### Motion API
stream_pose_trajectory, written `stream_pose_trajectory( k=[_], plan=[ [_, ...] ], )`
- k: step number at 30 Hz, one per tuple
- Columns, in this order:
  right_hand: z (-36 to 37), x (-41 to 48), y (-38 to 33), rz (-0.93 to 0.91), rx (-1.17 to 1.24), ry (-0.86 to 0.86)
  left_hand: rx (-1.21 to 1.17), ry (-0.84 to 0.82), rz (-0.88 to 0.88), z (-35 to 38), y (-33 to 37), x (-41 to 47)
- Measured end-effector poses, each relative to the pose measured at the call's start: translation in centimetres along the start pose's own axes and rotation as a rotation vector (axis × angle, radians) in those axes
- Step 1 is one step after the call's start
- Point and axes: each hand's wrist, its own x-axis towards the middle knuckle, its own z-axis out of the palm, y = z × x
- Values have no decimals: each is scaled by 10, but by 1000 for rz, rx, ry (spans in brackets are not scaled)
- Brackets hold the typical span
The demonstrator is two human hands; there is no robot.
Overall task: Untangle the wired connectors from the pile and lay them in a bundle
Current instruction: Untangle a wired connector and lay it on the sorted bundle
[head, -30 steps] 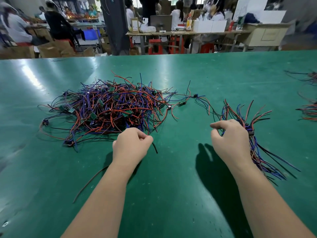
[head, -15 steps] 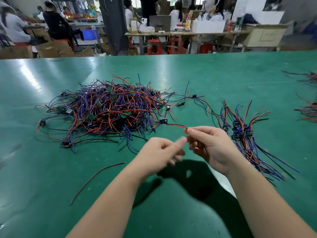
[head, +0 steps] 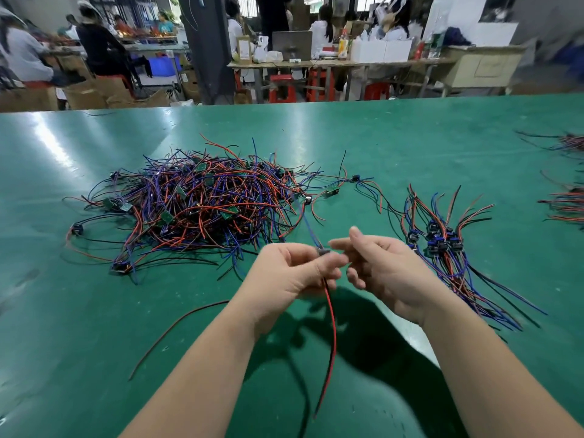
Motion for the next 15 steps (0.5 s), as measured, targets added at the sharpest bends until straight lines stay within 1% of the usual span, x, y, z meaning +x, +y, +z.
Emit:
stream_pose_trajectory(
  k=[1, 3, 9, 12, 15],
  plan=[
    [0, 0, 0, -7, 10, -1, 54, -56, -4, 3, -1, -2],
    [2, -1, 1, 9, -6, -57, 148, -130, -9, 6, -5, -4],
    [-3, -4, -1, 41, 9, -152, 242, -96, -33, 10, -12, -4],
    [-2, -5, -2, 61, 3, -84, 224, -100, -48, 13, -10, -5],
    [-5, -1, -6, 55, 86, 91, 229, -89, -67, 17, -10, -6]
  ],
)
